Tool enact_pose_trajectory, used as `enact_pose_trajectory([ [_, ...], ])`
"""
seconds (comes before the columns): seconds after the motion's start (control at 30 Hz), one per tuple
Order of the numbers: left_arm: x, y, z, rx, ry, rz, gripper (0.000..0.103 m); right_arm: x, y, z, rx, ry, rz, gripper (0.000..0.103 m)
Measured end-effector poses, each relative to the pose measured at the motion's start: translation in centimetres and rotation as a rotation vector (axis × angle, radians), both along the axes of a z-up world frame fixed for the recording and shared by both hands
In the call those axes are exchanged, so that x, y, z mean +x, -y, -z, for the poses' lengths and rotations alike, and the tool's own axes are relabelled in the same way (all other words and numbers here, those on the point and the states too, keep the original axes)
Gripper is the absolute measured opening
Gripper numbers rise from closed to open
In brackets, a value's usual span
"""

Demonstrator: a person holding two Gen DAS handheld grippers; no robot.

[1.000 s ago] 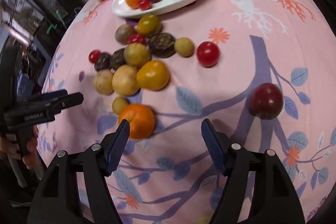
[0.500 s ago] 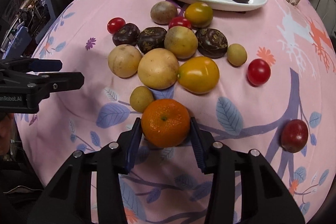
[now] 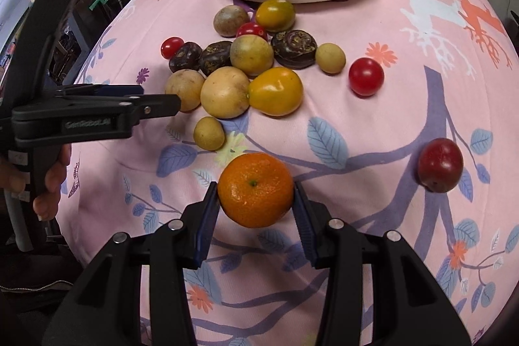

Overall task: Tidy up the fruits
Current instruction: 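Carry a brown fruit in the left tool while the right tool carries an orange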

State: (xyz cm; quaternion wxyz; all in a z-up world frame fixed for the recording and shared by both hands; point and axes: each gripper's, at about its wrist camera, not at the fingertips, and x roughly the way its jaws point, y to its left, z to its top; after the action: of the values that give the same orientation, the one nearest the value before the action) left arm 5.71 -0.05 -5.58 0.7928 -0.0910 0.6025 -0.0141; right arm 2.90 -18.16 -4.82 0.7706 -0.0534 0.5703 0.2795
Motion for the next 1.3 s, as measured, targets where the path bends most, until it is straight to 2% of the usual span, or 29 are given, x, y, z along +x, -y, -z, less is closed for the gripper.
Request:
enact_pose_trajectory([
  [0.1, 0.7, 0.7, 0.5, -0.006, -0.006, 0.026, 0.063, 0.1, 0.2, 0.0, 0.005, -0.001, 0.01, 0.045],
  [0.23, 1.3, 2.1, 1.0, 0.029, 0.002, 0.071, 0.043, 0.1, 0.3, 0.0, 0.004, -0.007, 0.013, 0.045],
  [0.27, 1.4, 2.4, 1.0, 0.039, 0.011, 0.081, 0.042, 0.1, 0.4, 0.0, 0.003, -0.008, 0.012, 0.045],
  [0.43, 1.5, 2.5, 0.5, 0.049, 0.025, 0.079, 0.041, 0.2, 0.0, -0.1, 0.009, -0.008, 0.004, 0.045],
  [0.83, 0.8, -0.6, -4.7, -0.022, 0.114, 0.008, 0.041, 2.9, 0.1, -3.2, 0.059, 0.047, 0.028, 0.045],
  [1.07, 2.2, -1.7, -6.9, -0.019, 0.163, 0.004, 0.041, 6.9, 0.3, -5.6, 0.093, 0.108, 0.072, 0.045],
  [1.3, 6.3, -2.5, -9.0, -0.025, 0.224, -0.001, 0.041, 12.3, -0.2, -8.4, 0.15, 0.188, 0.117, 0.045],
])
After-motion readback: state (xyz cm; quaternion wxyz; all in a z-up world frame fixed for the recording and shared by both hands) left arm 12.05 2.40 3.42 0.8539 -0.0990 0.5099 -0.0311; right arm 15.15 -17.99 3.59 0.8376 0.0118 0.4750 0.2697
